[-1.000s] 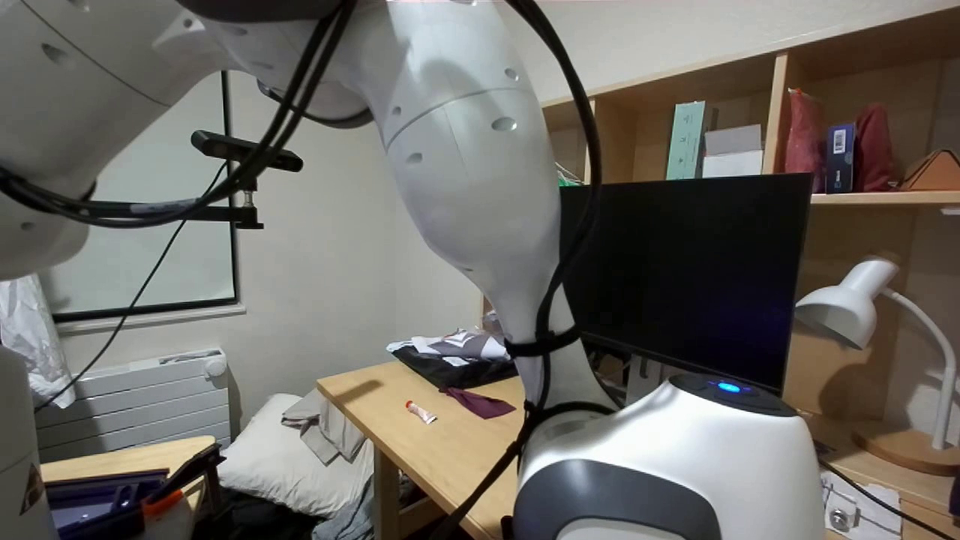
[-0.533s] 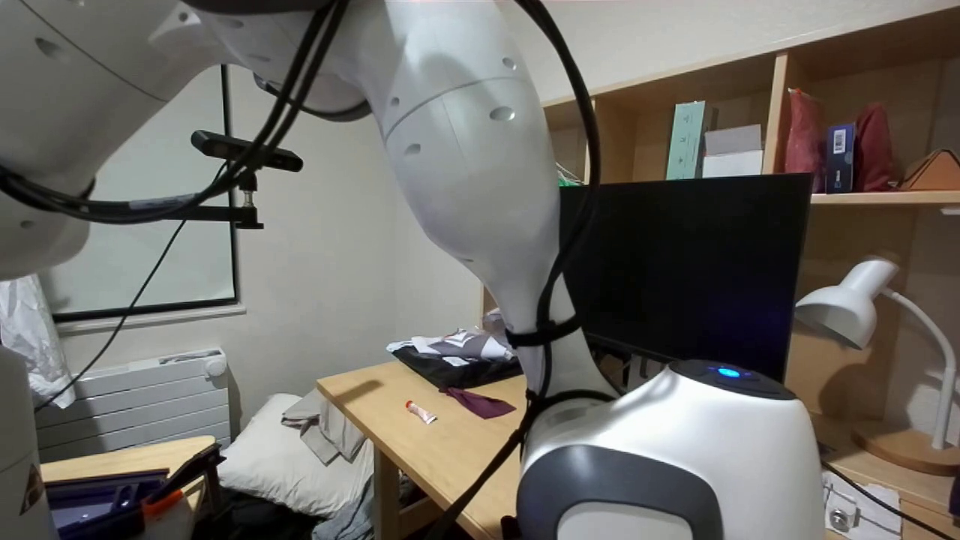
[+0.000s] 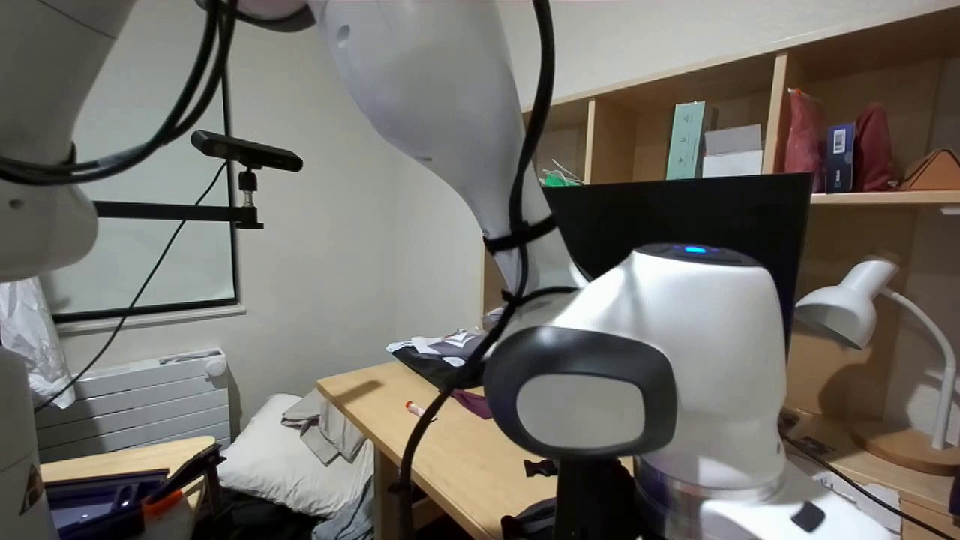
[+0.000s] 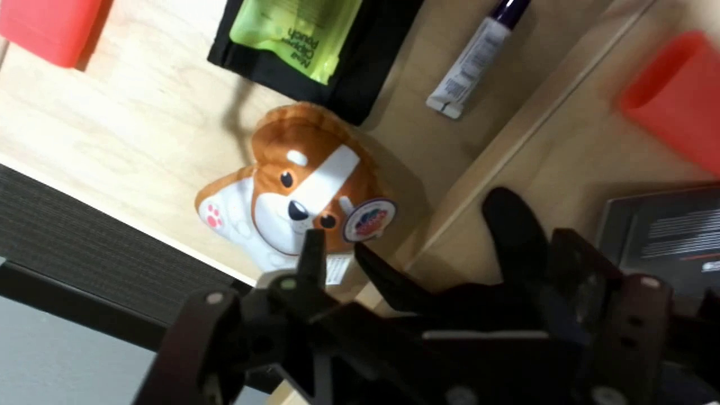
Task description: Move the white tube to the left then put the brown doll on the open drawer
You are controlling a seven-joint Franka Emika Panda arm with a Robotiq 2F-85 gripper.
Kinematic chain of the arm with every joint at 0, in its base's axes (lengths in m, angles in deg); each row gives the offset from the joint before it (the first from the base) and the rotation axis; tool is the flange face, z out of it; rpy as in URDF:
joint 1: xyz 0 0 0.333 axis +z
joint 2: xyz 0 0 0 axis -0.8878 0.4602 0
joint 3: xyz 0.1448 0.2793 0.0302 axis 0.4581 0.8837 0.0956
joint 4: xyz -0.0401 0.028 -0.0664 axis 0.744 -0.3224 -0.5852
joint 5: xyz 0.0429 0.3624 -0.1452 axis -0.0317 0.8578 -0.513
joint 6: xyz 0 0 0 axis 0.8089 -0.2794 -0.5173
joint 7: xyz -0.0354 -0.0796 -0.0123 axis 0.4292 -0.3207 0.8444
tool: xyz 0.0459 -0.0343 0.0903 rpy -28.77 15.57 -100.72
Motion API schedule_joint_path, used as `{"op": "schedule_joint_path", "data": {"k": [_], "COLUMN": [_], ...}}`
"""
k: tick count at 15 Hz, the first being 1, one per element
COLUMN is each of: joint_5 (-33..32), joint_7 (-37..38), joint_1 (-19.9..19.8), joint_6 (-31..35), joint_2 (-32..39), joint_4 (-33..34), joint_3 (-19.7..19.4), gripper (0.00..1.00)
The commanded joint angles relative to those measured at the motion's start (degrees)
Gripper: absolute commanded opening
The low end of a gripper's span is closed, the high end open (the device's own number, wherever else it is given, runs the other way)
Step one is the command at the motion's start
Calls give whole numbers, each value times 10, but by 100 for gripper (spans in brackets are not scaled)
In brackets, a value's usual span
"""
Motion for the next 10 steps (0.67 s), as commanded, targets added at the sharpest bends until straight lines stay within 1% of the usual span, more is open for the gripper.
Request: {"op": "schedule_joint_path", "data": {"k": [1, 3, 5, 6, 7, 8, 10], "joint_5": [26, 30, 25, 17, 17, 7, 6], "joint_7": [-112, -152, -175, -177, -191, -194, -220], "joint_1": [-32, -24, -1, 19, 30, 52, 80], "joint_6": [-17, -18, -32, -41, -51, -48, -47], "joint_2": [-87, -118, -147, -163, -176, -188, -213], "joint_4": [-83, -118, -145, -157, -164, -170, -182], "joint_3": [61, 82, 95, 97, 103, 101, 106], "gripper": [100, 100, 100, 100, 100, 100, 100]}}
